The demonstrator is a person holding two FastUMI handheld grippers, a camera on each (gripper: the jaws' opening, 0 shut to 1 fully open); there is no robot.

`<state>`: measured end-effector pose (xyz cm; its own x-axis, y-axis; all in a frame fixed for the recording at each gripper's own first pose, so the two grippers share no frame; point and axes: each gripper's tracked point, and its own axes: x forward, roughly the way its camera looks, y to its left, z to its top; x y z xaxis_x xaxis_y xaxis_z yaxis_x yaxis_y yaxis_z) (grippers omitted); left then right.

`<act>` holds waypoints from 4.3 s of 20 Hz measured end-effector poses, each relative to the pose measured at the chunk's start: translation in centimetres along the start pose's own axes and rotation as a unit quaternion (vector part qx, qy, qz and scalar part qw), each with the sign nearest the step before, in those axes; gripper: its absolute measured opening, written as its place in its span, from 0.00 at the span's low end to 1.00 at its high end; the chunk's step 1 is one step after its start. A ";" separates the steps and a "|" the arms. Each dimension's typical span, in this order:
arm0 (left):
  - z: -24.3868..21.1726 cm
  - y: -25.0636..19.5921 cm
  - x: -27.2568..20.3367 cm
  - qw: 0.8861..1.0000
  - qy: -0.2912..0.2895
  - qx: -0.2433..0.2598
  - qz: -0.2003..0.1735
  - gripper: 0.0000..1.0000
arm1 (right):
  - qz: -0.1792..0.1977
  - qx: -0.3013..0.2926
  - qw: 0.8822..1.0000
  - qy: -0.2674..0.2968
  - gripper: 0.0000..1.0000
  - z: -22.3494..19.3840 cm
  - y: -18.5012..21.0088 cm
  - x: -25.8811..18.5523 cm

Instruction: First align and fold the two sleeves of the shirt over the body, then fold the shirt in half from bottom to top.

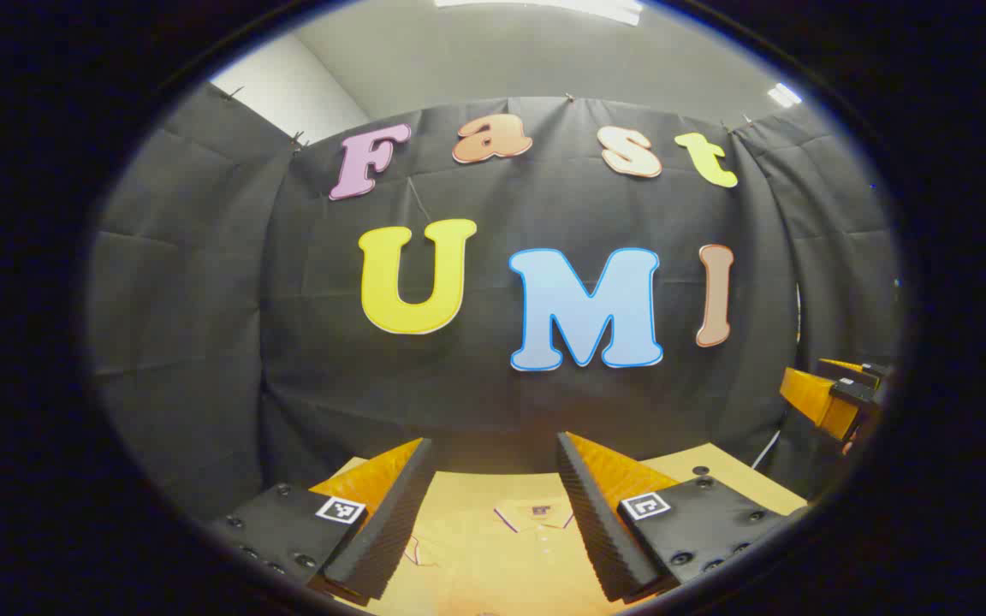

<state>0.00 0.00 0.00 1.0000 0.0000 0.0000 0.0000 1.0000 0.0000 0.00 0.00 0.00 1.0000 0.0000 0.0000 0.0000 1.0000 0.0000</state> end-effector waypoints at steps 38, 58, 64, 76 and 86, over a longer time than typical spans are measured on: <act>-1.0 1.1 -0.9 0.999 0.015 -0.004 0.043 0.93 | 0.021 0.017 0.981 0.191 0.95 -14.3 -0.3 9.1; -3.8 4.5 -2.5 0.992 0.049 -0.039 0.111 0.93 | 0.026 -0.041 0.909 0.415 0.95 -37.4 -3.2 15.0; -4.5 5.0 -1.6 0.991 0.057 -0.040 0.117 0.93 | 0.026 -0.048 0.887 0.458 0.95 -40.6 -3.6 14.3; -5.0 5.6 -0.9 0.990 0.061 -0.046 0.120 0.93 | 0.047 -0.025 0.876 0.479 0.39 -41.7 -2.2 13.7; -5.7 5.9 -1.1 0.989 0.072 -0.040 0.121 0.93 | 0.028 0.015 0.883 0.469 0.00 -38.8 -0.2 15.6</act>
<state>-1.14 5.88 -5.67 0.9602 0.2335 -0.1532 -0.2452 0.9675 -0.0624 15.63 -0.16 -38.76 0.5581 0.0622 -0.8274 -0.0350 0.9981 0.0514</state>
